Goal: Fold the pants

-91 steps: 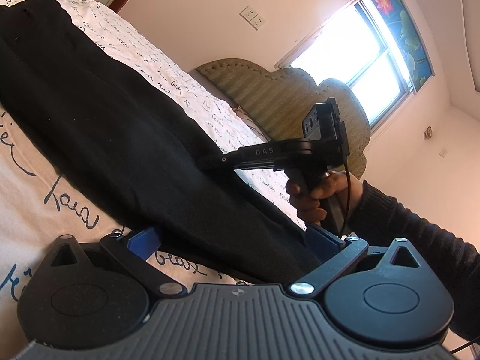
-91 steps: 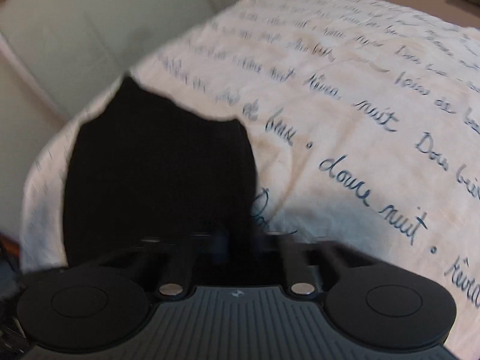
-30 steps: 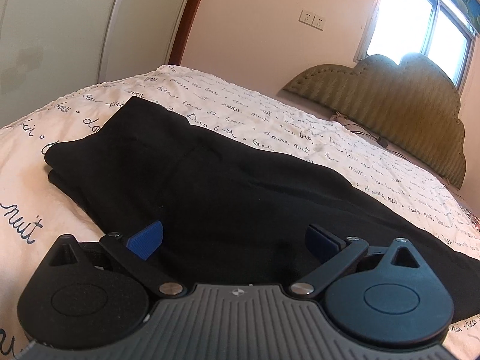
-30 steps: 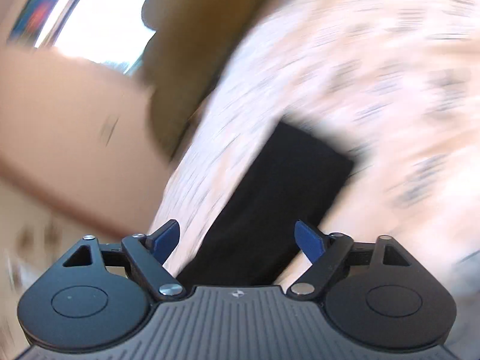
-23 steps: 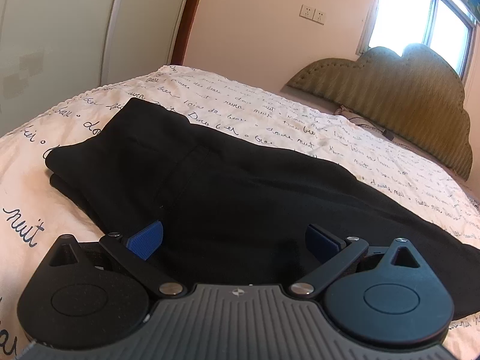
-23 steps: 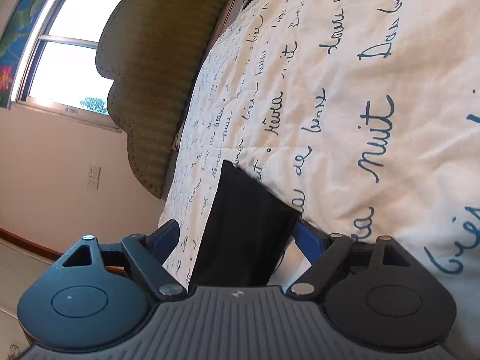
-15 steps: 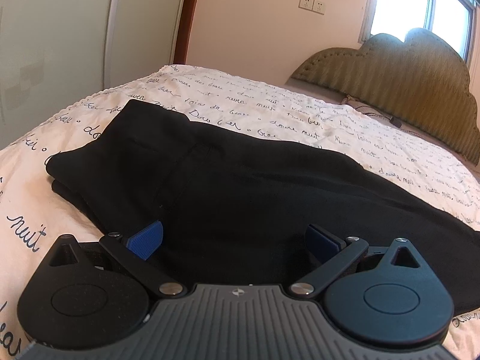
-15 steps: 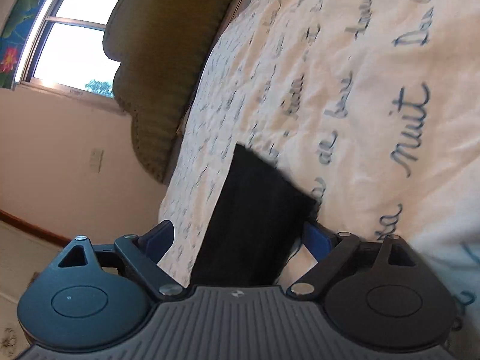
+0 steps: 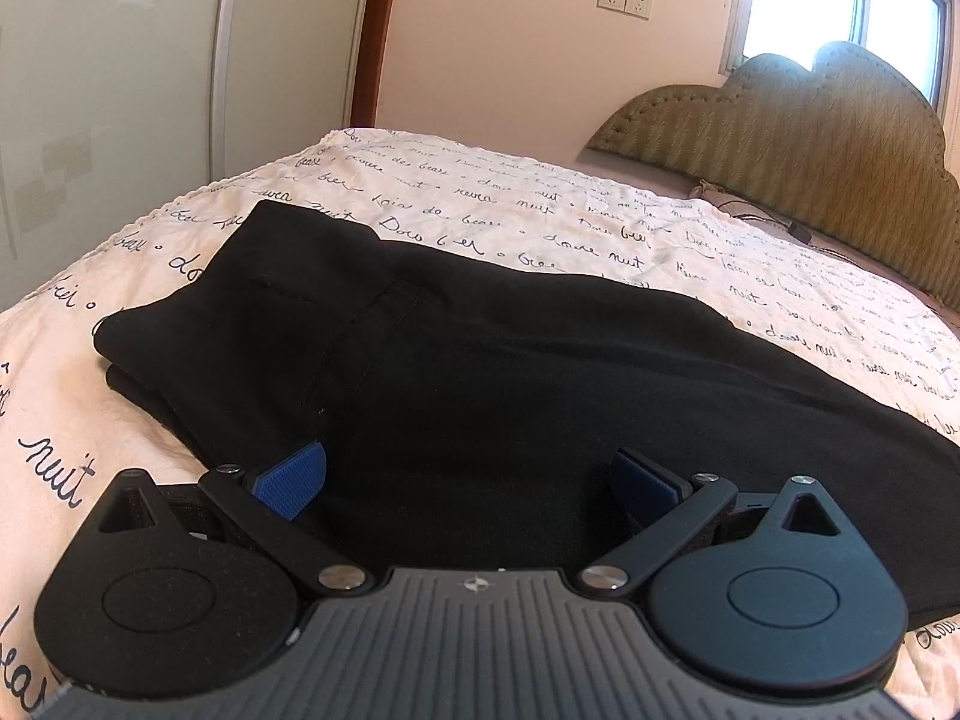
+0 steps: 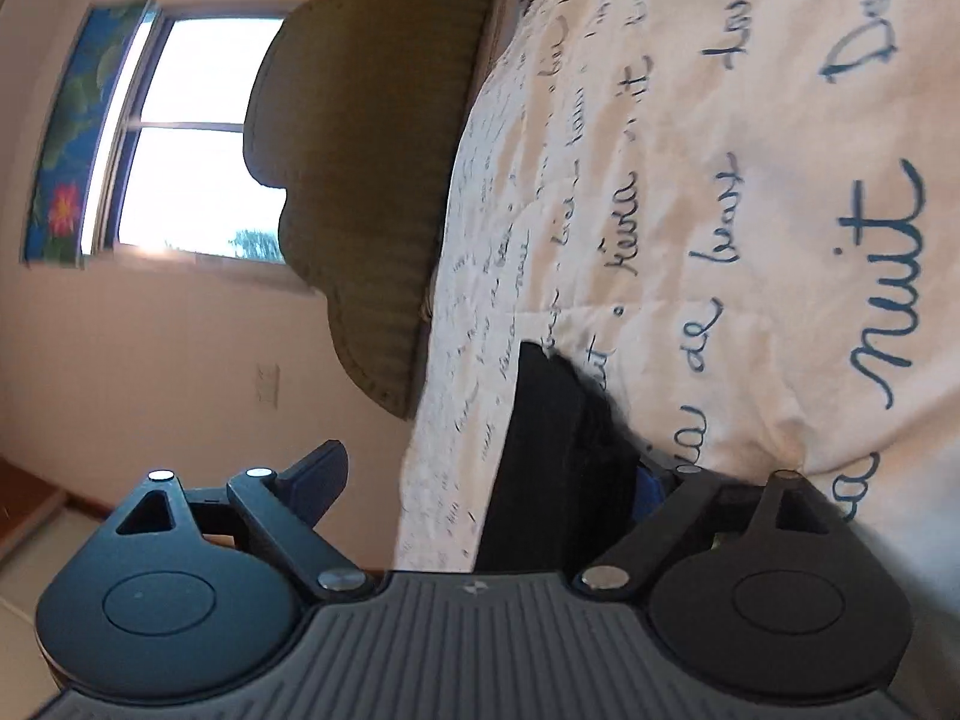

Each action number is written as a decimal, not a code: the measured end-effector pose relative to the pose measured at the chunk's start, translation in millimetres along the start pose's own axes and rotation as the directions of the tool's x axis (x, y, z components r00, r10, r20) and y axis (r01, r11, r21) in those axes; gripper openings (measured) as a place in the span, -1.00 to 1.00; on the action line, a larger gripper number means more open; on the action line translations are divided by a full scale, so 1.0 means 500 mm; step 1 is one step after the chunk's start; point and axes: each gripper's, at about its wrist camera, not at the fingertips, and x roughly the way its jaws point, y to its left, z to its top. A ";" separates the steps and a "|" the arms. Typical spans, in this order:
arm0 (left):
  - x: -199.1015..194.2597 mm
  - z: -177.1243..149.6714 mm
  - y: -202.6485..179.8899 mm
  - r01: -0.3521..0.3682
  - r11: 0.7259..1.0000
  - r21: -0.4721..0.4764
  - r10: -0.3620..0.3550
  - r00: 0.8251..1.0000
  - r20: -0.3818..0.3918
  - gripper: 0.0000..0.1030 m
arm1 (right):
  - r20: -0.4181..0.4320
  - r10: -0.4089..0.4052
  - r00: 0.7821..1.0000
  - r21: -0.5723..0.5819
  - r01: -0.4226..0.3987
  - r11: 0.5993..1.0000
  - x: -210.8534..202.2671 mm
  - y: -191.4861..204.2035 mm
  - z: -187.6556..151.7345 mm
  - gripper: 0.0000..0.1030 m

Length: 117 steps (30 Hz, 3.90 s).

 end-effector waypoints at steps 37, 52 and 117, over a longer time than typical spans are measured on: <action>-0.020 0.110 -0.899 0.731 0.622 0.280 -0.586 0.672 -0.452 0.77 | 0.255 -0.170 0.952 -0.800 0.306 0.517 0.086 0.175 -0.195 -0.92; 0.079 0.034 -1.017 0.699 0.656 0.284 -0.442 0.661 -0.606 -0.87 | 0.221 -0.157 0.962 -0.821 0.271 0.503 0.085 0.169 -0.200 -0.92; 0.145 0.086 -0.213 0.429 0.894 -0.134 -0.447 0.822 -0.351 -0.71 | 0.223 -0.293 0.930 -0.587 0.368 0.721 0.082 0.114 -0.129 0.74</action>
